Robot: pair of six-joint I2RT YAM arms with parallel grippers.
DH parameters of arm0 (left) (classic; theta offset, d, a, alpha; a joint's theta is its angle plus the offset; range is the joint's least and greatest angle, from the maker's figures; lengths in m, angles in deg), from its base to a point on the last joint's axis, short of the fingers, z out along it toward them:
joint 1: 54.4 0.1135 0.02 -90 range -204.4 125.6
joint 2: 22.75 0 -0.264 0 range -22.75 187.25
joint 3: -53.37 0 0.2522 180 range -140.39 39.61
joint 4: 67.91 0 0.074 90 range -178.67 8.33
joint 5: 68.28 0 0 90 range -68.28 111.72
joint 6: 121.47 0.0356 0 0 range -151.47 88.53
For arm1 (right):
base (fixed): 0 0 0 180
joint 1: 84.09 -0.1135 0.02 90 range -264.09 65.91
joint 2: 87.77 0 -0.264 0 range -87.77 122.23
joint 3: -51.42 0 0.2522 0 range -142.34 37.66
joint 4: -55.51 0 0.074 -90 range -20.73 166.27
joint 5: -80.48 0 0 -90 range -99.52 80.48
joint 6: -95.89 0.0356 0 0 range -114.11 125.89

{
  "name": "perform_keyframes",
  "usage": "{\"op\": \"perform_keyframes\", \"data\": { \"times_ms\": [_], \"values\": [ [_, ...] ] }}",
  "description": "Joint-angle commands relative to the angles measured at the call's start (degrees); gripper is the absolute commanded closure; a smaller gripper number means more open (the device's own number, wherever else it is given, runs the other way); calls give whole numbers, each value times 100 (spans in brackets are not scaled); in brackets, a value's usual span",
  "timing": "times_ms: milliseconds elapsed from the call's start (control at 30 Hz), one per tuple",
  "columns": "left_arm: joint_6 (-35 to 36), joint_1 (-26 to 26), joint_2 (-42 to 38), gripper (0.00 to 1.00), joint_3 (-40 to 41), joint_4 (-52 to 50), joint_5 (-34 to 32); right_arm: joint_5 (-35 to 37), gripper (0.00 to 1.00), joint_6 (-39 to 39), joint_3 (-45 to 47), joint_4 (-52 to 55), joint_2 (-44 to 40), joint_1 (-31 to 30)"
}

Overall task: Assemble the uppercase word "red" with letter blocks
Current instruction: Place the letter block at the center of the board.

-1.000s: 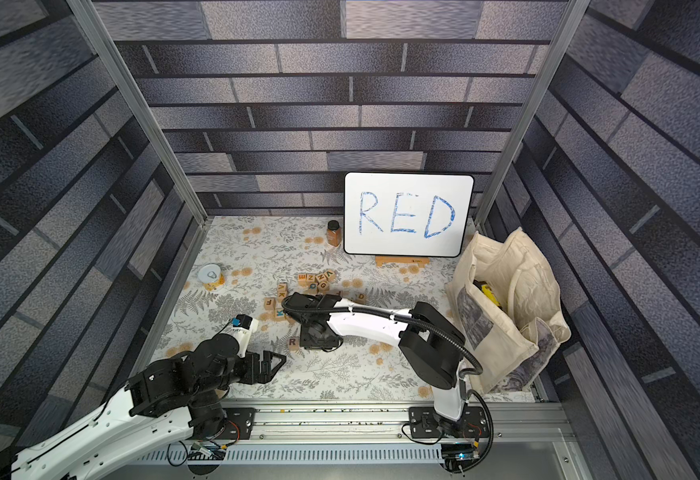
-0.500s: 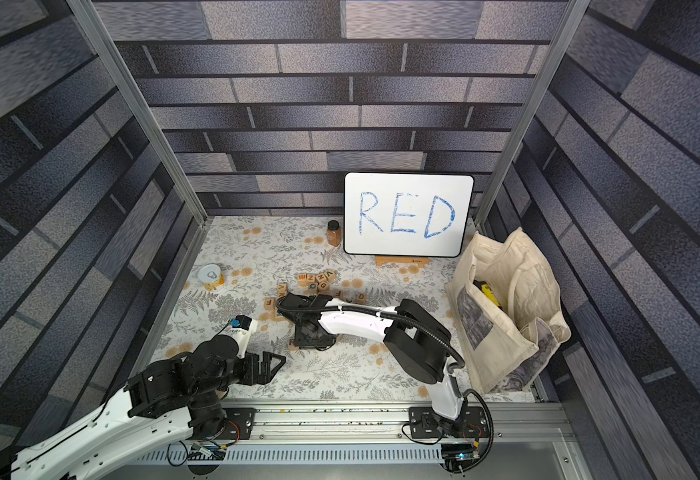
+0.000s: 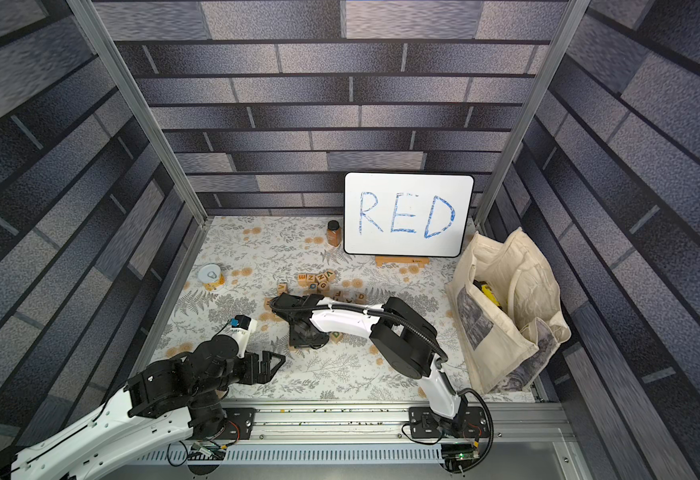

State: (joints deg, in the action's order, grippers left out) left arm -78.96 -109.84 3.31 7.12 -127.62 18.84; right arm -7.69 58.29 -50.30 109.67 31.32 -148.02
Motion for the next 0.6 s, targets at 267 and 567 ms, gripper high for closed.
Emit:
{"op": "perform_keyframes", "data": {
  "times_ms": [267, 567],
  "values": [
    [-52, -53, -58, 0, 41, -151, -65, 120, 81, -56, -130, 278, 133, -59],
    [-33, -46, -60, 0, 67, -132, -54, 120, 68, 32, -133, 295, 15, -51]
  ]
}}
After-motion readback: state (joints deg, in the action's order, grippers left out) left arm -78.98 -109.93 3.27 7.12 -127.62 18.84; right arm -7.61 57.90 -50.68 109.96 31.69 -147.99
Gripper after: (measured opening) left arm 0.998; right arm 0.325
